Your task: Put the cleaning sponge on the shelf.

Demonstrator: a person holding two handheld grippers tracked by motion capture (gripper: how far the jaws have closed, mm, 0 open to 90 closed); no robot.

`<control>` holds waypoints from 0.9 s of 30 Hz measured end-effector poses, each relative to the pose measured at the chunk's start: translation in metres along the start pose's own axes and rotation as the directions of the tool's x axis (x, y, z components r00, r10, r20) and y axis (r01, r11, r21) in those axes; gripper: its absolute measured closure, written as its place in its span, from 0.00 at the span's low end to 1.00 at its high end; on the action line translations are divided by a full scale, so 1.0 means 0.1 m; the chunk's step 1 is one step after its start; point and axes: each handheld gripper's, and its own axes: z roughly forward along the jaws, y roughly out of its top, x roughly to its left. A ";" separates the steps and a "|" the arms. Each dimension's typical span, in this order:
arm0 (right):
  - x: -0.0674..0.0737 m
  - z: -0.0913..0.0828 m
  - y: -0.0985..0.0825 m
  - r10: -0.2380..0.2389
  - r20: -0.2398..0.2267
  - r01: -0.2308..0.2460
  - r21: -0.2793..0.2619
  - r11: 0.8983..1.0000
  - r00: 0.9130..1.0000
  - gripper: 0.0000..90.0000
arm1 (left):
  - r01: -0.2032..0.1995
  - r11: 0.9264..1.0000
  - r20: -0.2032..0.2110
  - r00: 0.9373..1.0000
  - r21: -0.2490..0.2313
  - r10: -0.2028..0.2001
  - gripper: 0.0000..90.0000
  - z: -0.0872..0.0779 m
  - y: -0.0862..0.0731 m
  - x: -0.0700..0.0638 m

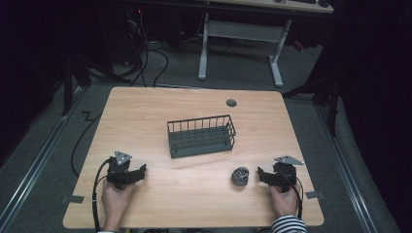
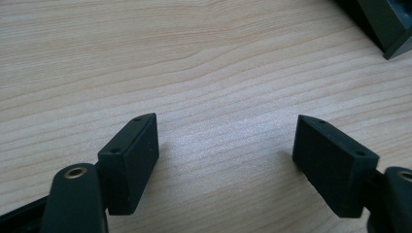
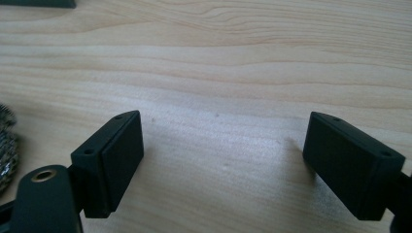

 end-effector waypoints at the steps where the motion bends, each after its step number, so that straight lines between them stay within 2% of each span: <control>1: 0.00 -0.01 -0.01 -0.010 -0.009 0.010 0.002 1.000 1.000 0.17 | 0.000 1.000 0.000 1.000 0.001 0.000 0.28 0.00 0.00 0.00; 12: -0.01 -0.01 -0.01 -0.013 -0.018 0.013 0.001 1.000 1.000 0.17 | 0.001 1.000 0.001 1.000 0.000 -0.001 0.28 0.00 0.00 0.00; 14: -0.02 -0.02 -0.02 -0.025 -0.026 0.025 -0.002 1.000 0.999 0.18 | 0.001 1.000 0.001 1.000 0.000 -0.001 0.28 0.00 0.00 0.00; 27: -0.08 -0.07 -0.05 -0.018 -0.028 0.017 -0.020 1.000 0.999 0.29 | 0.001 1.000 0.002 1.000 0.001 -0.001 0.29 0.00 0.00 0.00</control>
